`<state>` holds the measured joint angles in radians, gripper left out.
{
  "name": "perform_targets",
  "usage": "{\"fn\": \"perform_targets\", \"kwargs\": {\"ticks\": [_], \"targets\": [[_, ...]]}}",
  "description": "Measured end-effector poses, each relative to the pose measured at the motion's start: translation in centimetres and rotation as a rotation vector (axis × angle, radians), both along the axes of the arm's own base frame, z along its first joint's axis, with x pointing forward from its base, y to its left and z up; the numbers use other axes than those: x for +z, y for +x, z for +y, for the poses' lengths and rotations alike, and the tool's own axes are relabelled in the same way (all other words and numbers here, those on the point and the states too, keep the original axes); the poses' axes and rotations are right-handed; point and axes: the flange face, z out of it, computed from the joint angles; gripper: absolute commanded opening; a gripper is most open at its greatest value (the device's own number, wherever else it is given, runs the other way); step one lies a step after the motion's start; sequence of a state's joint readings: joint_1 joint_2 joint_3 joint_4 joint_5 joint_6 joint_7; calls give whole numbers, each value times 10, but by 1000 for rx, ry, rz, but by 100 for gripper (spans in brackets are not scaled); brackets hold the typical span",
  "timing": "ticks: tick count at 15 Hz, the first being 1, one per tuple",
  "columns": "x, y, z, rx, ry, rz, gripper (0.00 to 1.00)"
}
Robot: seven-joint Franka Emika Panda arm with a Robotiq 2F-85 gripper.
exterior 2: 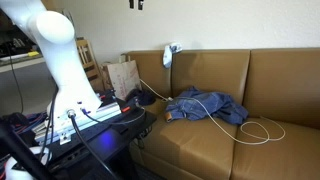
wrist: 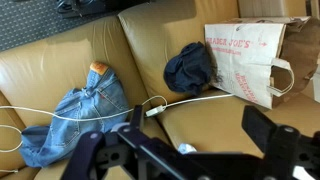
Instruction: Put the sock in the bag
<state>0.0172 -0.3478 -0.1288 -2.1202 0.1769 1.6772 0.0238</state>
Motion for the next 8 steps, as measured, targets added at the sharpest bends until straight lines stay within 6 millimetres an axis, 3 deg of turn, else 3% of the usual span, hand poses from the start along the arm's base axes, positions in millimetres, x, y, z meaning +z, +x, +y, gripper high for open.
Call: {"fn": "perform_targets", "kwargs": {"ticks": [4,8], "targets": [[-1,2,1,-7,-2,7,100],[-15,21,1,-37,-12,46,100]]}}
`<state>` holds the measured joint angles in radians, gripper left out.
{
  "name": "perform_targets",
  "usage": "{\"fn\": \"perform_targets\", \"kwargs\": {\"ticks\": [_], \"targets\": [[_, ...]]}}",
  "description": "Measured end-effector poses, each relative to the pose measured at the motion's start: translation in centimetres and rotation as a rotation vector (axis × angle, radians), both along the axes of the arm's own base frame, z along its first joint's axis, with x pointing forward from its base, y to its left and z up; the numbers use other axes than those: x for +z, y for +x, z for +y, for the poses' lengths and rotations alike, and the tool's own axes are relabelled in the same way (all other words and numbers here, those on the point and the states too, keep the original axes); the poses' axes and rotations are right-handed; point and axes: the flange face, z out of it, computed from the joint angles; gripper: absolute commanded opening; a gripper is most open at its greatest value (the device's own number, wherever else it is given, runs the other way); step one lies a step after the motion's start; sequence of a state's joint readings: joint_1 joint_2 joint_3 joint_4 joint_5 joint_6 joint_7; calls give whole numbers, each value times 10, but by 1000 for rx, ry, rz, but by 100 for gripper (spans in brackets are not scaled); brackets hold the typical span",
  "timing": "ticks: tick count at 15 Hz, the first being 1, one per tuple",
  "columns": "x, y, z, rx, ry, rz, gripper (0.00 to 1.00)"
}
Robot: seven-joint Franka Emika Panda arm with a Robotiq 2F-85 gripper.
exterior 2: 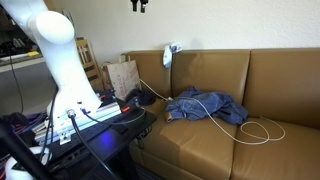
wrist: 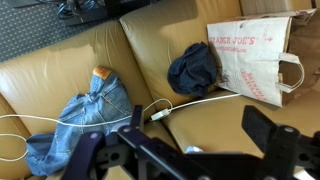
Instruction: Put the sock in the bag
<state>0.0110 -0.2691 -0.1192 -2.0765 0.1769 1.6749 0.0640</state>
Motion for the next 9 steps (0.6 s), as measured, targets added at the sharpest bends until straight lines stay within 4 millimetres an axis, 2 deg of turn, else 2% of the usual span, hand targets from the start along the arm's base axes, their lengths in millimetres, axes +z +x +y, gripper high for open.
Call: {"fn": "perform_targets", "kwargs": {"ticks": [3,5,7,9], "targets": [[1,5,6,-5,-25,-7,100],[2,4,19,-4,-56,9,100],[-10,9,28,47,0,59,100],[-24,24,21,71,33,82,100]]}}
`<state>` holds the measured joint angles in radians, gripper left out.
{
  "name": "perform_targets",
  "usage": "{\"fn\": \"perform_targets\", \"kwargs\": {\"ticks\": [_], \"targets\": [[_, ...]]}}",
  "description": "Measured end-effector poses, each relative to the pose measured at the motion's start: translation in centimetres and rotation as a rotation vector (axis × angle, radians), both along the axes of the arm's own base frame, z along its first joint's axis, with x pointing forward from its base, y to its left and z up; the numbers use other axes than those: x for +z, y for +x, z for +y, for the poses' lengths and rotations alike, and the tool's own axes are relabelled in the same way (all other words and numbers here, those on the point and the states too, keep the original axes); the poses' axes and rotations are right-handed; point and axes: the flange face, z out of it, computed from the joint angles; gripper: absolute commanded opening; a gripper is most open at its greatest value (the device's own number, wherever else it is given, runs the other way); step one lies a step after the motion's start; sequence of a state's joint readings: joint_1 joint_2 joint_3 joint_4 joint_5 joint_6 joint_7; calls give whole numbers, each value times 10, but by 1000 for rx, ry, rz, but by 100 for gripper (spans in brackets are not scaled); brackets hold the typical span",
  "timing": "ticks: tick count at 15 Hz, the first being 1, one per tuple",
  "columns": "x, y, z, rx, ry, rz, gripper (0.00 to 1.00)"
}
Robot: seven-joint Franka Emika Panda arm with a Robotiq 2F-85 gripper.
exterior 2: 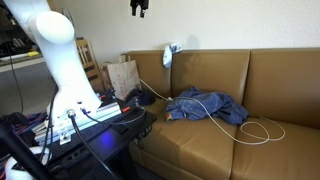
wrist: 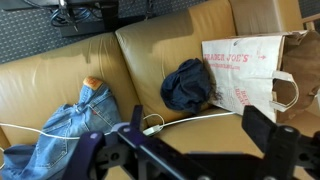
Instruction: Put the sock in the bag
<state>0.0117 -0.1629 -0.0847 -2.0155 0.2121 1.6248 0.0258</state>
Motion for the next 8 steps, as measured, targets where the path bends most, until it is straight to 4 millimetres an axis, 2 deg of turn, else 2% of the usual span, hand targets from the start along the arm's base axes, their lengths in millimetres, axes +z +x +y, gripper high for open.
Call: {"fn": "perform_targets", "kwargs": {"ticks": [3,8], "targets": [[-10,8,-1,4,-3,21,100],[-30,14,40,41,-40,66,100]]}}
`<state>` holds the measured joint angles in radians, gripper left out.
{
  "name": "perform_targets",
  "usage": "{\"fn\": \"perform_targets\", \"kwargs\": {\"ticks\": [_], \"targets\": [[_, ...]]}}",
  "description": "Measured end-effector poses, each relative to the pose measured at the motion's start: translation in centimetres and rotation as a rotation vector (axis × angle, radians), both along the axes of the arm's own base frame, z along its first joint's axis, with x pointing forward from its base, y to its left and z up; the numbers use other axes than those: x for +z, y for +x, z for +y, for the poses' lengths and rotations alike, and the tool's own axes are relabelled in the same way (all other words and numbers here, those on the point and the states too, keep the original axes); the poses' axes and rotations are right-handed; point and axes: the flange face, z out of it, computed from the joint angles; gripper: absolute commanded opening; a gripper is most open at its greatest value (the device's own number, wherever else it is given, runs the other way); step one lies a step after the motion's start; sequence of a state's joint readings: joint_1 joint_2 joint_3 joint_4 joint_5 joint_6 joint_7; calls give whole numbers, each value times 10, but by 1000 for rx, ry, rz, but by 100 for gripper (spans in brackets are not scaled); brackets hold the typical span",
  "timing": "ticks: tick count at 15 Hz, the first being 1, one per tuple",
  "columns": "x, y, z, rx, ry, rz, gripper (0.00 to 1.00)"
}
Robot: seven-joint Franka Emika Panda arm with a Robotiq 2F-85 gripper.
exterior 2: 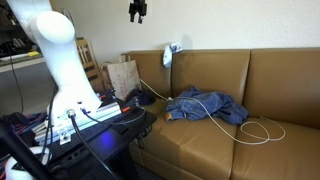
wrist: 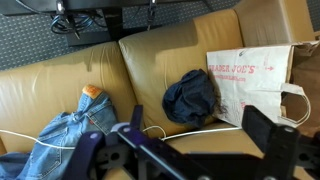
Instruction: Put the sock in the bag
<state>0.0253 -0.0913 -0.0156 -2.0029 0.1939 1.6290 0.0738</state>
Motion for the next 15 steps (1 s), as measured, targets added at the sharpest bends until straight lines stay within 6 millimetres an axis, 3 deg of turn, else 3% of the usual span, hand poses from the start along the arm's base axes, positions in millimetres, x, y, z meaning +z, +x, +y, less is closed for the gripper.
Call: {"fn": "perform_targets", "kwargs": {"ticks": [3,6,10,13,15], "targets": [[11,-1,8,-6,-13,-40,100],[39,-11,4,-91,-31,-162,100],[77,-69,-13,-219,17,-306,100],[88,-116,-18,-296,48,-431,100],[99,-142,-35,-287,89,-487,100]]}}
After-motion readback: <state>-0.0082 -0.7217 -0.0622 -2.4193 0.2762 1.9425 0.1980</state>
